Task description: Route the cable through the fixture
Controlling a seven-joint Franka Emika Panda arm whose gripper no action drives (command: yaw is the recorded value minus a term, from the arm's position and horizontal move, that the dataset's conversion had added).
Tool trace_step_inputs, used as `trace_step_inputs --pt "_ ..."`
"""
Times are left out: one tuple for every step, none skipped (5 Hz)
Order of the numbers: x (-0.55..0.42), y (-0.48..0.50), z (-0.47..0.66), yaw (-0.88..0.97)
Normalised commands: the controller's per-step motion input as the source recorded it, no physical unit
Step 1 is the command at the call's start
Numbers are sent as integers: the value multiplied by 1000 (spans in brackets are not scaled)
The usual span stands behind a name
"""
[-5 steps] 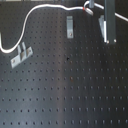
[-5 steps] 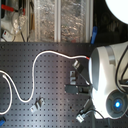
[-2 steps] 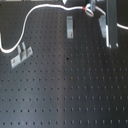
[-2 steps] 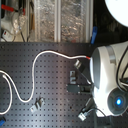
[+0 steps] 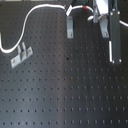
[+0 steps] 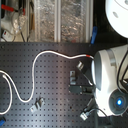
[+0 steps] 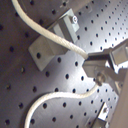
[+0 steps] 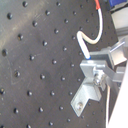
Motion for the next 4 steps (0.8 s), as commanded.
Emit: trace_step_inputs --pt "3 -331 -58 166" --pt "-54 -413 -39 209" --pt "3 0 0 103" --pt "278 323 -10 69"
